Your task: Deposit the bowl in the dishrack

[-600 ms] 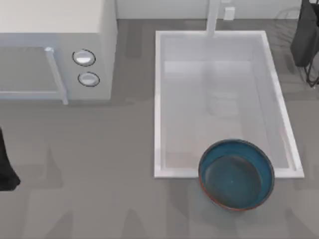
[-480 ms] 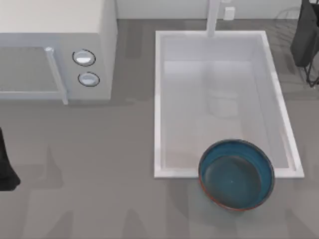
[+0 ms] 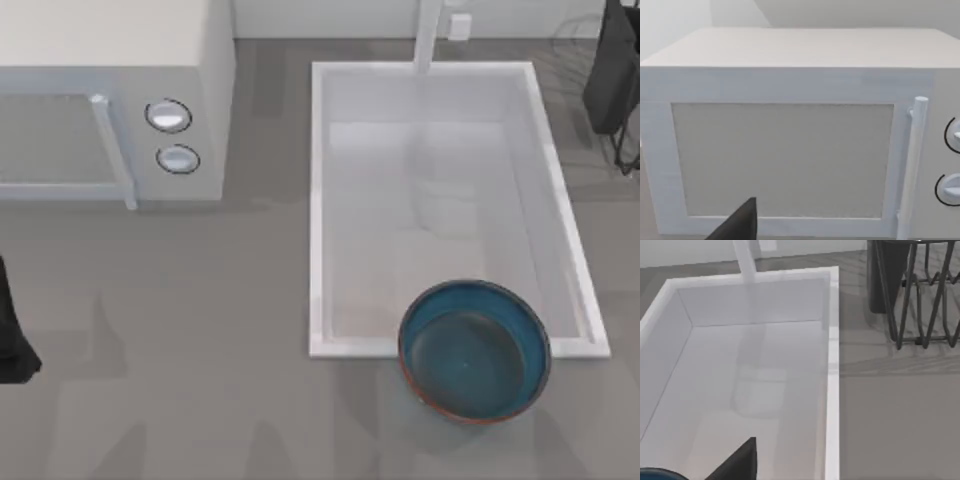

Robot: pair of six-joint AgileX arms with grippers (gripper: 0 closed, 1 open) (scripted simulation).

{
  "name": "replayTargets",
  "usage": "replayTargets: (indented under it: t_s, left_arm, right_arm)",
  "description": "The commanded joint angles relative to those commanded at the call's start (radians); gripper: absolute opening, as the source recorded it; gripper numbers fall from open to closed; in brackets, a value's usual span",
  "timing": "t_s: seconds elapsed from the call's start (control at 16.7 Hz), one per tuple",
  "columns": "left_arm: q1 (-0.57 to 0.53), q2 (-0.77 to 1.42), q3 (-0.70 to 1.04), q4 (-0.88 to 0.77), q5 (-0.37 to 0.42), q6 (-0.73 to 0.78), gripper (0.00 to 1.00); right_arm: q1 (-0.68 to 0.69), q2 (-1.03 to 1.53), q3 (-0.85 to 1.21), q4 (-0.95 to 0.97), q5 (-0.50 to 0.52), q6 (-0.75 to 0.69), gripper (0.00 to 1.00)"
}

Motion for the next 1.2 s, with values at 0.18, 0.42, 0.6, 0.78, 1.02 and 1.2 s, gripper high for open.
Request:
replayTargets:
  t_s: [0.18,0.42,0.6,0.78,1.02,1.2]
  left_arm:
    - [0.0,0.0,0.0,0.0,0.0,0.0,1.0]
    - [0.0,0.0,0.0,0.0,0.0,0.0,1.0]
    - [0.0,0.0,0.0,0.0,0.0,0.0,1.0]
    - [0.0,0.0,0.0,0.0,0.0,0.0,1.0]
    - [0.0,0.0,0.0,0.0,0.0,0.0,1.0]
    - [0.0,0.0,0.0,0.0,0.0,0.0,1.0]
  right_arm:
    - [0.085,0.296,0.196,-0.192,0.01,0.088,1.0]
    - [0.201,0.674,0.452,-0.447,0.02,0.204,1.0]
    - [0.276,0.892,0.623,-0.607,0.027,0.279,1.0]
    - [0.332,1.06,0.758,-0.722,0.034,0.335,1.0]
    - [0.367,1.157,0.842,-0.791,0.04,0.369,1.0]
    - [0.367,1.157,0.843,-0.791,0.04,0.369,1.0]
